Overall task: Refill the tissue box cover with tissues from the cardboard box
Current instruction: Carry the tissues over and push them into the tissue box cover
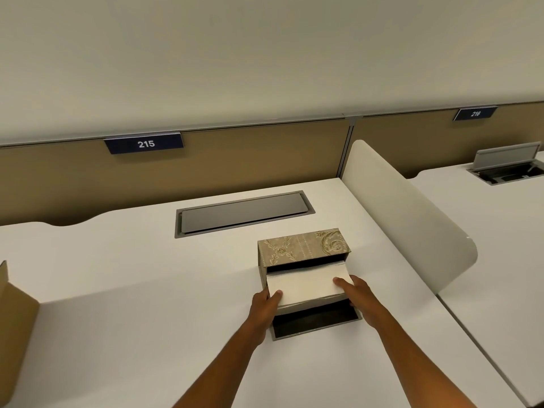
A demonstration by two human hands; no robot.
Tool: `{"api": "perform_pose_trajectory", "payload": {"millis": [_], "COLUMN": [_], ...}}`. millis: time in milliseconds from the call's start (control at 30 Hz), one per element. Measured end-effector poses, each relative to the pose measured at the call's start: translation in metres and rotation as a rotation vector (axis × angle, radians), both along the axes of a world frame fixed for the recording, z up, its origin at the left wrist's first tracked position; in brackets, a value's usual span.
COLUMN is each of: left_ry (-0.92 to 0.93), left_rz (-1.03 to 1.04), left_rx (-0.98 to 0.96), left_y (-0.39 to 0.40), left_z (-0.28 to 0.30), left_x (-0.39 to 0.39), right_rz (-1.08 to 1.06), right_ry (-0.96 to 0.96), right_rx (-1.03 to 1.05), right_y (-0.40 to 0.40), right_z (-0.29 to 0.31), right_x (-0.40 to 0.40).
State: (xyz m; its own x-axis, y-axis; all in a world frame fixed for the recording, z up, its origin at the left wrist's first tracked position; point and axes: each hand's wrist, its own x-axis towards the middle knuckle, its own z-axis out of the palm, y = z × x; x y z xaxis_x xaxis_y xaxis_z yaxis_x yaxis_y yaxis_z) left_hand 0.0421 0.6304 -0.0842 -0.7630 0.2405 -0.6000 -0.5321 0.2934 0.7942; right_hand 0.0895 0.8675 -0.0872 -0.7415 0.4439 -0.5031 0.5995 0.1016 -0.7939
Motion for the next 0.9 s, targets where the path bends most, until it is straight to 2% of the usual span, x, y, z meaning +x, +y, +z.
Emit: {"api": "perform_pose_trajectory", "payload": {"millis": [100, 233, 433, 633, 800, 900], "left_ry": [-0.022, -0.071, -0.022, -0.023, 0.169, 0.294], "left_rz": [0.000, 0.119, 0.150, 0.148, 0.361, 0.359], "left_rx": [-0.019, -0.052, -0.182, -0.101, -0.057, -0.094], "left_y": [0.002, 0.011, 0.023, 0.010, 0.003, 0.006], "left_z": [0.001, 0.005, 0.009, 0.014, 0.023, 0.030], "left_x": [-0.002, -0.006, -0.008, -0.012, -0.027, -0.034], "right_rz": [0.005, 0.016, 0.035, -0.047, -0.104, -0.070], "right_ry": [-0.003, -0.015, -0.022, 0.060, 0.217, 0.246], "right_rx": [0.022, 0.065, 0.119, 0.116, 0.214, 0.239], "right_y": [-0.003, -0.006, -0.007, 0.005, 0.016, 0.018], "right_z": [-0.001, -0.001, 0.002, 0.012, 0.040, 0.052], "right_x": [0.001, 0.001, -0.002, -0.009, -0.032, -0.045]}}
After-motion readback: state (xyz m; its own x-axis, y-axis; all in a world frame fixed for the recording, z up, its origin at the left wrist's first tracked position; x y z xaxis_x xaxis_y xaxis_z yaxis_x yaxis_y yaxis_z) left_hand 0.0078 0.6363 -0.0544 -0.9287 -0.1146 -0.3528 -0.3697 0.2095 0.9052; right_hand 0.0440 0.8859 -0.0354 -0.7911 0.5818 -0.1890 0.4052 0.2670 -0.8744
